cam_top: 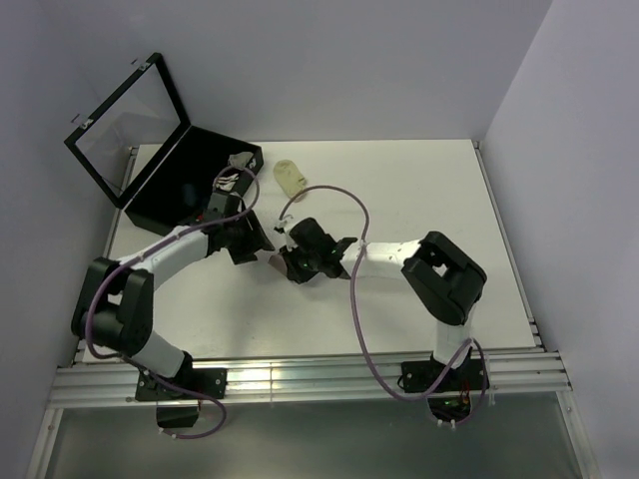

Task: Roll the socks
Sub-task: Roll the sock at the center of the board.

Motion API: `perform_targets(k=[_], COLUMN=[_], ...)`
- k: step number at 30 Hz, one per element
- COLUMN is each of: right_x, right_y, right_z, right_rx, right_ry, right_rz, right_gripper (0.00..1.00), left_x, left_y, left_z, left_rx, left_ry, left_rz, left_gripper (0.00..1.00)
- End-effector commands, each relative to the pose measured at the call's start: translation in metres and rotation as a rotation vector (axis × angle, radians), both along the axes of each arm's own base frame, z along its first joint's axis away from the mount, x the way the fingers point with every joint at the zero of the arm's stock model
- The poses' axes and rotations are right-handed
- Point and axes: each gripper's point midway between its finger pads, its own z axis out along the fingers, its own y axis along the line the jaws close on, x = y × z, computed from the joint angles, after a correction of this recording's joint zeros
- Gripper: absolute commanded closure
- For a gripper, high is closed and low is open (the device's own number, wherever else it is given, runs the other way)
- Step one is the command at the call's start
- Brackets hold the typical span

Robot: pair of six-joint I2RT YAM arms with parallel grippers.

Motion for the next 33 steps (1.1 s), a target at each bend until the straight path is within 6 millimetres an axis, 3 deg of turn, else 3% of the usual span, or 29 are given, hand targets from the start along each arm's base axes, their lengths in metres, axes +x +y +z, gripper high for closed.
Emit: perform_targets(k=[1, 9, 14, 18, 24, 28, 29, 33], right_x=[-0.036, -0.041, -0.036, -0.033, -0.027, -0.017, -0.014, -0.001], right_y=[0.002, 0.014, 0.017, 0.018, 0.016, 0.012, 0.012, 0.005], right_z=[0.000, 0.012, 0.009, 0.005, 0.000, 0.008, 0.017, 0.034], right_rx=[0.113, 0.264, 0.321, 0.334, 0.333, 0.305, 0.310, 0.286], right_ry=[0.267, 0.578, 0.729, 0.772, 0.781, 0.688, 0.648, 0.504], right_rz=[0.078, 0.078, 0.037, 0.010, -0.019, -0.019, -0.007, -0.014], right_gripper=[1.00, 1.00, 1.00, 1.00, 0.95, 0.78, 0.70, 0.55], left_x=[0.006, -0.028, -0.036, -0.040, -0.046, -0.054, -0.056, -0.057], left_y=[0.016, 0.011, 0.000, -0.010, -0.003, 0.005, 0.007, 0.008], left_z=[0.019, 0.005, 0.003, -0.003, -0.031, -0.054, -0.057, -0.064], left_rx=[-0.023, -0.134, -0.169, -0.169, -0.100, -0.036, -0.027, -0.003], left_ry=[-0.056, -0.024, -0.017, -0.002, 0.078, 0.146, 0.158, 0.188], left_rz=[0.090, 0.103, 0.078, 0.066, 0.091, 0.109, 0.111, 0.107], left_gripper=[0.37, 0.38, 0.38, 0.38, 0.40, 0.40, 0.41, 0.42])
